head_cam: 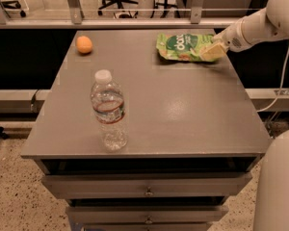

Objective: Move green rice chip bag near water bottle

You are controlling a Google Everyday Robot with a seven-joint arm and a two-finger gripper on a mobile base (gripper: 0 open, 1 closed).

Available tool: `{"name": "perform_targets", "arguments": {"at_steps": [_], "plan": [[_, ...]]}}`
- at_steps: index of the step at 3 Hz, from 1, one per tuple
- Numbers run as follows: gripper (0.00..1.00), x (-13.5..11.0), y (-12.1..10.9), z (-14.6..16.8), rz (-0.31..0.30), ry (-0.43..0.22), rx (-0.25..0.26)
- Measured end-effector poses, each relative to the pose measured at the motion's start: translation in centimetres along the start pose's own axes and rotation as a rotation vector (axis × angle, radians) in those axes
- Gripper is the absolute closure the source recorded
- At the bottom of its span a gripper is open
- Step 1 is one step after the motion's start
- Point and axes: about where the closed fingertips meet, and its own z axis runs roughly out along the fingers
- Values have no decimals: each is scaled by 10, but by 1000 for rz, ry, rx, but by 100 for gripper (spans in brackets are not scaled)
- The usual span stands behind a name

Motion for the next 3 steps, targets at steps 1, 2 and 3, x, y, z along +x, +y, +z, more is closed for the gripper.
{"name": "perform_targets", "arguments": {"at_steps": [1, 2, 3], "plan": [[69, -2, 9, -5, 1, 3, -17], [92, -14, 27, -22, -23, -6, -34], [100, -34, 62, -51, -27, 34, -68]]}}
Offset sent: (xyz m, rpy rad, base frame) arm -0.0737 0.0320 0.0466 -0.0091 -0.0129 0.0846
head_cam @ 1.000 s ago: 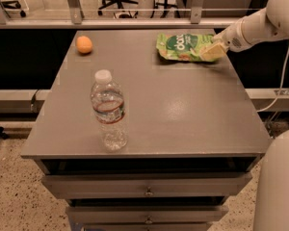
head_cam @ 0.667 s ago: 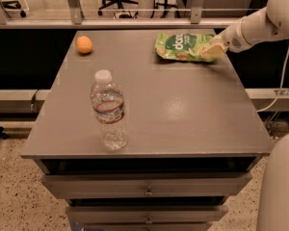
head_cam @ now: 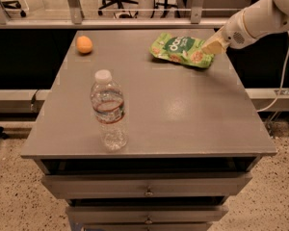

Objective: Move green rice chip bag near water bottle

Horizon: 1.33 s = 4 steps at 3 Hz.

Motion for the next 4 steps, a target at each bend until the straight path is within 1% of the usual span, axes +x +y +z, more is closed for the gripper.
{"name": "perform_targets", "arguments": {"at_steps": [1, 2, 3, 4], "plan": [[100, -15, 32, -29, 17, 30, -10], [77, -19, 68, -50, 17, 50, -17], [46, -17, 83, -55, 9, 67, -15], [23, -18, 83, -53, 8, 67, -18]]}}
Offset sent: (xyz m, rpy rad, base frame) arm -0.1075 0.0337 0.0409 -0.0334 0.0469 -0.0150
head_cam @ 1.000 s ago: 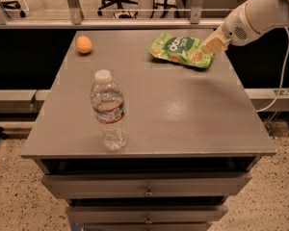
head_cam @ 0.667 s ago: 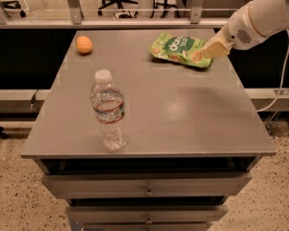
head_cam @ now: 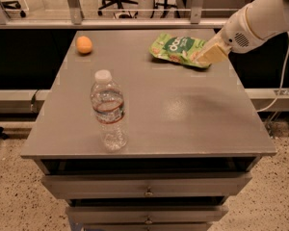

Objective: Move green rice chip bag near water bottle

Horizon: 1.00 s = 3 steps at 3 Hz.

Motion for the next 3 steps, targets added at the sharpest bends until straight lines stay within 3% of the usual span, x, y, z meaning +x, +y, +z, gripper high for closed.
{"name": "perform_targets", "arguments": {"at_steps": [1, 2, 3], "plan": [[0, 5, -8, 7, 12, -30, 20], [0, 9, -49, 23, 38, -82, 100], [0, 8, -106, 43, 76, -151, 180]]}}
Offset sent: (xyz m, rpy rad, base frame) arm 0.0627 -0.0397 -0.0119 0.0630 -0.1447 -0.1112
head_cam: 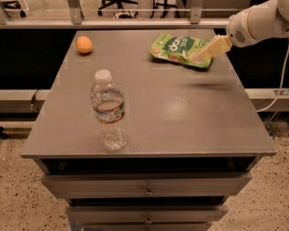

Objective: Move green rice chip bag near water bottle

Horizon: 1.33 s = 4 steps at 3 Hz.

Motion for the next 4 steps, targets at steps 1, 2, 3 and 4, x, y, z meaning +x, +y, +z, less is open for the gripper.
{"name": "perform_targets", "arguments": {"at_steps": [1, 2, 3, 4], "plan": [[0, -1, -36, 30, 40, -40, 42], [0, 7, -48, 50, 73, -31, 52], [3, 20, -46, 72, 130, 14, 33], [34, 29, -35, 84, 187, 50, 2]]}}
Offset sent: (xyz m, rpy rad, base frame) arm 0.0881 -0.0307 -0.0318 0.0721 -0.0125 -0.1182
